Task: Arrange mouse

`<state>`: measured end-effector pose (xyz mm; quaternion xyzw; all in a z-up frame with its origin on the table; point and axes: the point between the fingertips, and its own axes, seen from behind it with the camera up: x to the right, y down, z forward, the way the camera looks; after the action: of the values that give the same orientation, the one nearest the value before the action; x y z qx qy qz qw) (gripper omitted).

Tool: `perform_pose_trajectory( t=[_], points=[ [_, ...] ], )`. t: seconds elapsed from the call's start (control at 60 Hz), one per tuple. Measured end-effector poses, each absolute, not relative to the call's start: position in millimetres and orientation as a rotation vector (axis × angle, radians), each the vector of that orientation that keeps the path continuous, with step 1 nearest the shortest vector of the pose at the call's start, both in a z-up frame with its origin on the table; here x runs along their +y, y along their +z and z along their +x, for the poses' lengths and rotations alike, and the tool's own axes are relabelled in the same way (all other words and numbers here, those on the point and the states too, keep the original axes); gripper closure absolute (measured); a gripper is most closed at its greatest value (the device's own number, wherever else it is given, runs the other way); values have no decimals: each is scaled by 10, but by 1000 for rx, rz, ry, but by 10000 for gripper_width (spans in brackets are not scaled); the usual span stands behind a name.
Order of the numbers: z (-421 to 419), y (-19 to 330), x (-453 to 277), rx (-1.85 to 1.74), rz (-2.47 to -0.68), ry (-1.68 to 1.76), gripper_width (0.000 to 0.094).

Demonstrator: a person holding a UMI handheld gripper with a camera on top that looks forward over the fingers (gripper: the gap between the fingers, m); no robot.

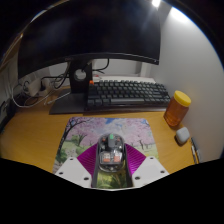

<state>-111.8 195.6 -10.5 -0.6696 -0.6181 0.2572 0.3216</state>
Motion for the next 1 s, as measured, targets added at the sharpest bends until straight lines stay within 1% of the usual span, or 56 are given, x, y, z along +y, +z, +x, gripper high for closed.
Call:
perform_pose_trajectory(
  t=[0.117,0.15,0.25,0.283,0.4,0.517,0.667,0.767,0.85,1.0],
  points=[
    [-1166,-119,1966,-1624,-1737,700,459],
    [-1172,-123,1968,-1624,-1735,704,385],
    [-1129,-66,1991,-1611,-1769,688,60],
    [-1108,2,1956,-1611,-1774,702,81],
    [-902,362,1680,-1642,-1778,742,72],
    [-533,755,1197,-1718,-1753,748,71],
    [-21,1068,535,-1820,-1743,707,77],
    [186,1202,119,-1855,-1745,720,75],
    [256,1251,-151,-1878,-1711,736,87],
    [289,1280,-340,-1890,-1673,699,78]
  ],
)
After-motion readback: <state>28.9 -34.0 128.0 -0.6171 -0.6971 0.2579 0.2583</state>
